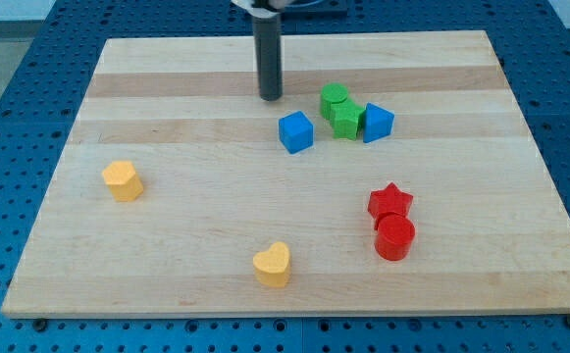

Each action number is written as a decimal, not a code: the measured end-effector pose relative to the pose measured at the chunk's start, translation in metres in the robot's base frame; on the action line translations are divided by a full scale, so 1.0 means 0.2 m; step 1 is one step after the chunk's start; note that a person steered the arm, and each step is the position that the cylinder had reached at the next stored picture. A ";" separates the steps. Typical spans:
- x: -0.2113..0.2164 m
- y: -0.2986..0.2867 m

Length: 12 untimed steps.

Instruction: Slightly move the blue cube towards the right

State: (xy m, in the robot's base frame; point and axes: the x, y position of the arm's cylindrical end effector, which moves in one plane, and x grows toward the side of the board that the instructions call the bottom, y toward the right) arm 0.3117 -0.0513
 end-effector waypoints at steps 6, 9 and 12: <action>0.43 0.21; 0.58 0.06; 0.54 -0.68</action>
State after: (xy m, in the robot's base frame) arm 0.4187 -0.1870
